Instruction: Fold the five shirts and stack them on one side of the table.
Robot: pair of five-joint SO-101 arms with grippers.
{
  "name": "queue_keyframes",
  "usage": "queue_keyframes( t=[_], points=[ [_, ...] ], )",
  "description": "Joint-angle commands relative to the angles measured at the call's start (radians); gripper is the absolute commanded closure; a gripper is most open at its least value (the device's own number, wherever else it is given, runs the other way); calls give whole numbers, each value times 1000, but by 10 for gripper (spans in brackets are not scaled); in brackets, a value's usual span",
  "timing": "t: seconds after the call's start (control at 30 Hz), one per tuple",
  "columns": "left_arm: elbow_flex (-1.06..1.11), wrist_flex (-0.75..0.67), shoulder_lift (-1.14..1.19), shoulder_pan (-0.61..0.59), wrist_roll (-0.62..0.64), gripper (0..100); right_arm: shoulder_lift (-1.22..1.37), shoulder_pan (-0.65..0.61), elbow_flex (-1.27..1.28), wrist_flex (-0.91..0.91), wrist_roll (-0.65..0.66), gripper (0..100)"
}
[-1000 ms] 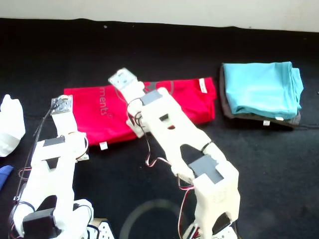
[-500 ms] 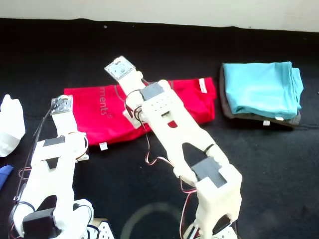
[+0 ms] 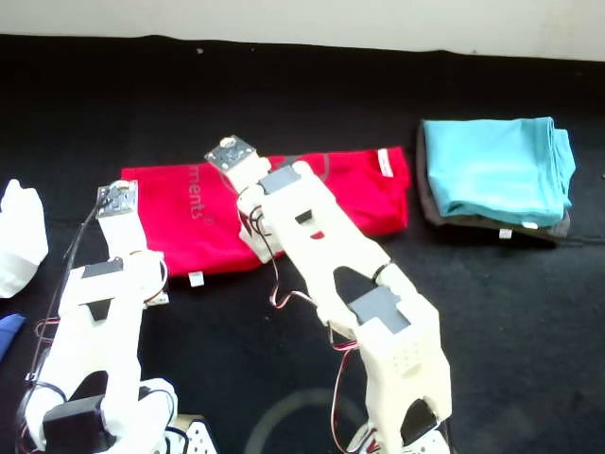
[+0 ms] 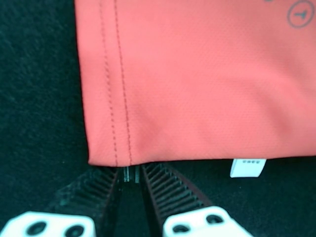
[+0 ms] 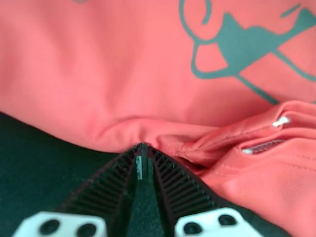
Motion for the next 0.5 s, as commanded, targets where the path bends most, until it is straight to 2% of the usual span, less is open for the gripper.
queue_keyframes(
  t=[0.0, 0.37, 0.47],
  points=[
    [-1, -12, -19, 12, 0, 990, -12, -2, -96, 36, -5, 992],
    [-44, -3, -30, 12, 5, 989, -8, 39, -740, 449, -2, 992],
    [-148, 92, -30, 12, 6, 987, -4, 79, -900, 558, 0, 992]
  ],
)
